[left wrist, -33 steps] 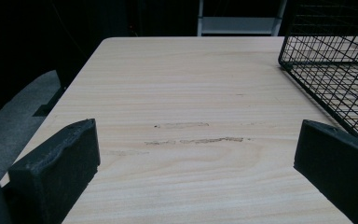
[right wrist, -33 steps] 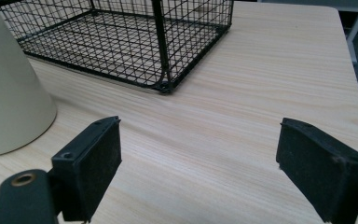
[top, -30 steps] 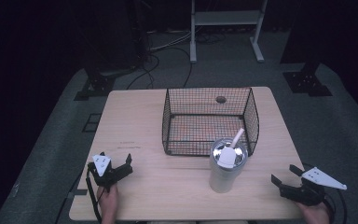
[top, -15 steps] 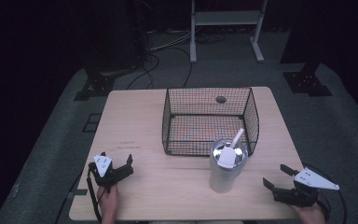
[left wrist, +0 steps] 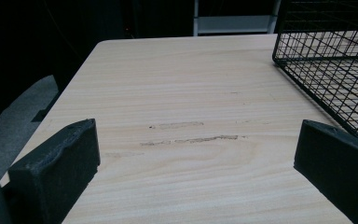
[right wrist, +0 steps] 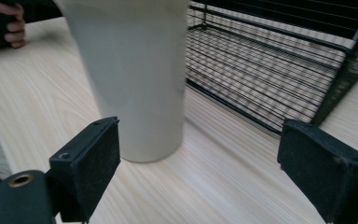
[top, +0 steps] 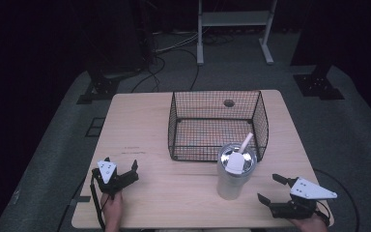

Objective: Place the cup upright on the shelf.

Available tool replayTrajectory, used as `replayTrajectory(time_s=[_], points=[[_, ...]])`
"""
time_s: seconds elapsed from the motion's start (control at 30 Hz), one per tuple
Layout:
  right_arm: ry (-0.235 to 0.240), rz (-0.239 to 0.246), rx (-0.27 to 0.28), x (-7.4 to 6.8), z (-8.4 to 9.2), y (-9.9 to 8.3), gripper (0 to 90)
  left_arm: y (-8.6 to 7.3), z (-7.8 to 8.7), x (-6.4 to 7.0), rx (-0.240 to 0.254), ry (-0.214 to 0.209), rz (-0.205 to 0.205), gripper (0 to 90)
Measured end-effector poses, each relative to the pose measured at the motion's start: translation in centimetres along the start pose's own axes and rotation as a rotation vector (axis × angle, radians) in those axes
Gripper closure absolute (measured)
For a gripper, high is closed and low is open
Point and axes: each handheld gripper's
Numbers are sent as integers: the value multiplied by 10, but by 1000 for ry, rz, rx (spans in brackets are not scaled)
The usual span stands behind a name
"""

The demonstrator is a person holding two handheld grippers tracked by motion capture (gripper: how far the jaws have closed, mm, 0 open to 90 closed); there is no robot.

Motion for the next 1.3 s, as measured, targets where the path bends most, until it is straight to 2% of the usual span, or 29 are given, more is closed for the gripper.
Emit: replayTrajectory(time_s=[0.1,0.4,0.67,1.13,1.3], points=[[30,15,-3,-6,-5,4,121,0,0,0,-1,0,-1,0],[75,41,-9,-15,-15,11,121,0,-1,0,-7,-3,-2,0],[125,44,-2,-21,-28,20,121,0,-1,0,-8,-5,-2,0],[143,61,25,-29,-52,33,93,0,-1,0,-7,-7,-4,0],[162,67,26,-33,-62,33,86,0,-1,0,-8,-9,-5,0]])
Point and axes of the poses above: each handheld gripper's, and its own axes: z roughly backward along the jaws, y roughly out of its top, x roughly to its right, and after that the axes turned 11 degrees about -y, right-handed
